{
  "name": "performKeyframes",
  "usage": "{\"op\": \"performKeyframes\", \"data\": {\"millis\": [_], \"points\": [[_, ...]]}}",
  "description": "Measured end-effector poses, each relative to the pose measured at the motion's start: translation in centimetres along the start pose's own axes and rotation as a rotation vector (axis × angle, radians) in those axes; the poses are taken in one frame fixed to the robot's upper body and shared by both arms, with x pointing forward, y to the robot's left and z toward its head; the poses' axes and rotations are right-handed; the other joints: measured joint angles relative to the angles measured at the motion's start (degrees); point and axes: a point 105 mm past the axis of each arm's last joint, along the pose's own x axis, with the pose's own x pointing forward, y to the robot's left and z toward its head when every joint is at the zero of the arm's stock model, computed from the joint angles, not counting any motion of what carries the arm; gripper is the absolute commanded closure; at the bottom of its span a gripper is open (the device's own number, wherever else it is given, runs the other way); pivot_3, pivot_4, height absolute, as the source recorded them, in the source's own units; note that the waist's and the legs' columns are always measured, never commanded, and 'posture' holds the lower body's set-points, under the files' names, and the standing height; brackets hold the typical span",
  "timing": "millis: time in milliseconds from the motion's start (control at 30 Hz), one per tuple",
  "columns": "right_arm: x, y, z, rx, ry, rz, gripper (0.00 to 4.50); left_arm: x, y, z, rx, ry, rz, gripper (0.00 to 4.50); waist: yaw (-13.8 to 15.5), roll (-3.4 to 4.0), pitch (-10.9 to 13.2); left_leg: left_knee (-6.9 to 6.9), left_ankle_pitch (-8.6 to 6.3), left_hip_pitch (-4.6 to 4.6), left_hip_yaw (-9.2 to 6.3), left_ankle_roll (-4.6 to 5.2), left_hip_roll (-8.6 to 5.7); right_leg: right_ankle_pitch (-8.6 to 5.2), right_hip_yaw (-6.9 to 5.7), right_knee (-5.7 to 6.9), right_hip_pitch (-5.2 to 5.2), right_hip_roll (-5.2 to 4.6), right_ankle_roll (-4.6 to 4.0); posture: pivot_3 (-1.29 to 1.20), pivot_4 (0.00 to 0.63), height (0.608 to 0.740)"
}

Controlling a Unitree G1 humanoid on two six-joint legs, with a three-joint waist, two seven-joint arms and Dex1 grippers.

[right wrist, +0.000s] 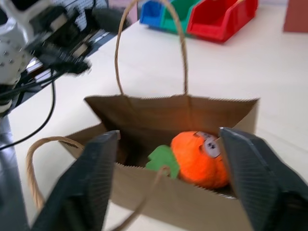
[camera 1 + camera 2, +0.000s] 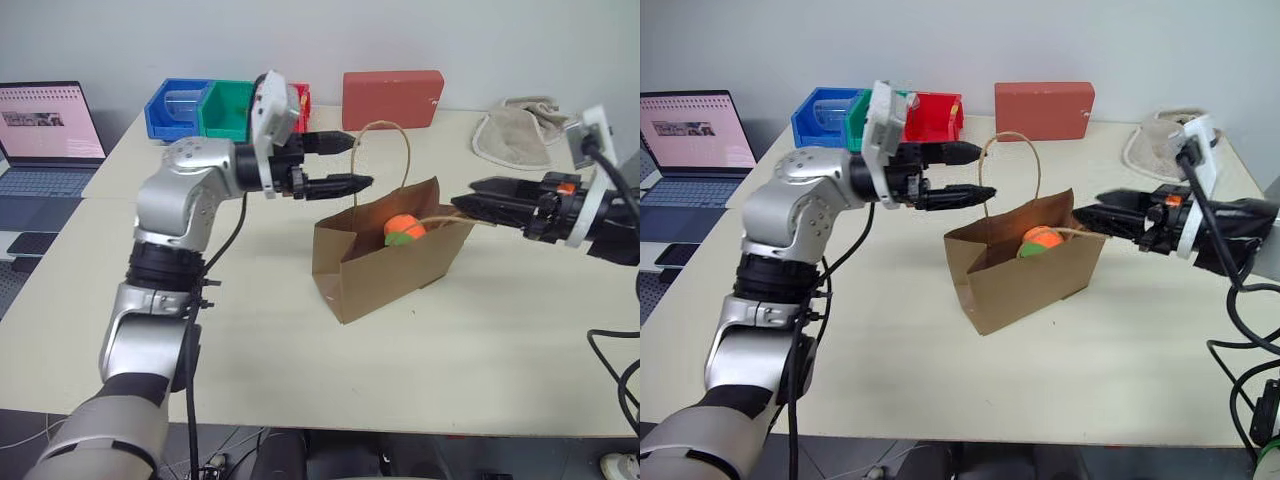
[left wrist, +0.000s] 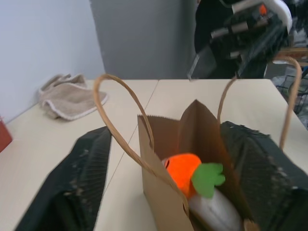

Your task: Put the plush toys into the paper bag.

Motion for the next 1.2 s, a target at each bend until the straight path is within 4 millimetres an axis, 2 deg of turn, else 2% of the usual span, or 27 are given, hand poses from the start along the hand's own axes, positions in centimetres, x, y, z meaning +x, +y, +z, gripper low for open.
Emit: {"op": "performKeyframes", "data": {"millis": [67, 133, 267, 333, 400, 467, 533, 667, 800, 1000, 1200], "points": [[-0.8, -1.2, 0.8, -0.025, -0.027, -0.056, 0.05, -1.3, 0.7, -0.7, 0.003, 0.037, 0.067, 0.0, 0.01, 0.0, 0.0, 0.0, 0.0, 0.01, 0.01, 0.0, 0.0, 0.0, 0.0, 0.0, 0.0, 0.0, 0.0, 0.0, 0.15, 0.74], [-1.2, -1.4, 1.4, -0.049, -0.05, -0.053, 0.05, -2.5, 1.1, -1.3, -0.007, 0.054, 0.11, 0.0, 0.0, 0.0, 0.0, -0.01, 0.0, 0.02, 0.01, 0.0, 0.01, 0.0, -0.01, 0.01, 0.0, 0.01, 0.0, 0.0, 0.15, 0.74], [-2.8, -2.6, 2.0, -0.198, -0.072, -0.102, 0.05, -4.6, 0.3, -2.8, -0.044, 0.086, 0.142, 0.0, -0.01, 0.01, 0.0, -0.06, 0.0, 0.01, 0.03, 0.0, 0.02, -0.01, -0.01, -0.04, -0.03, 0.0, 0.0, 0.0, 0.15, 0.74], [-3.6, -3.1, 1.0, -0.293, -0.027, -0.121, 0.05, -5.6, -0.3, -3.3, -0.063, 0.098, 0.148, 0.0, 0.0, 0.0, 0.0, -0.08, 0.0, 0.01, 0.03, 0.0, 0.03, -0.02, -0.01, -0.04, -0.03, 0.0, 0.0, 0.0, 0.15, 0.74], [-4.3, -3.3, -0.8, -0.376, 0.065, -0.102, 0.05, -6.7, -1.4, -3.6, -0.096, 0.101, 0.143, 0.0, 0.03, 0.01, 0.01, -0.07, 0.0, 0.02, 0.04, -0.01, 0.04, -0.03, -0.01, -0.02, -0.03, 0.0, 0.0, 0.0, 0.15, 0.74], [-4.8, -2.1, -3.0, -0.377, 0.163, 0.006, 0.05, -7.3, -3.0, -3.6, -0.141, 0.081, 0.122, 0.0, 0.01, 0.01, 0.01, -0.06, 0.0, 0.04, 0.05, -0.01, 0.04, -0.03, 0.01, -0.01, 0.0, -0.01, 0.0, 0.0, 0.15, 0.74], [-5.0, -0.5, -3.5, -0.369, 0.185, 0.105, 0.05, -7.2, -4.3, -3.8, -0.166, 0.074, 0.111, 0.0, 0.03, 0.04, 0.01, 0.0, 0.0, 0.08, 0.08, -0.01, 0.04, -0.02, 0.04, 0.01, 0.04, -0.01, 0.01, 0.0, 0.15, 0.74], [-4.6, 3.0, -3.2, -0.401, 0.178, 0.251, 0.05, -6.2, -6.2, -4.4, -0.194, 0.052, 0.101, 0.0, 0.02, 0.03, 0.01, 0.12, 0.0, 0.16, 0.09, -0.01, 0.11, -0.14, 0.01, -0.01, 0.16, 0.0, -0.19, 0.0, 0.15, 0.74], [-3.6, 5.3, -4.2, -0.4, 0.166, 0.342, 0.05, -5.0, -6.7, -4.9, -0.191, 0.025, 0.109, 0.0, 0.2, 0.03, 0.01, 0.21, 0.0, 0.13, 0.14, -0.01, 0.07, -0.19, 0.06, -0.05, 0.2, -0.01, -0.29, 0.0, 0.15, 0.74], [-2.9, 6.6, -4.6, -0.368, 0.165, 0.386, 0.05, -4.1, -6.1, -6.3, -0.245, 0.016, 0.114, 0.0, 0.23, 0.02, 0.01, 0.16, 0.0, 0.11, 0.1, -0.01, 0.03, -0.17, 0.06, -0.05, 0.19, -0.01, -0.27, 0.0, 0.15, 0.74], [-2.9, 6.9, -4.6, -0.343, 0.178, 0.399, 0.05, -4.0, -6.0, -6.1, -0.266, 0.008, 0.053, 0.0, 0.17, 0.02, 0.01, 0.08, -0.01, 0.11, 0.09, -0.01, 0.04, -0.08, 0.05, -0.05, 0.16, -0.01, -0.11, 0.0, 0.15, 0.74]]}}
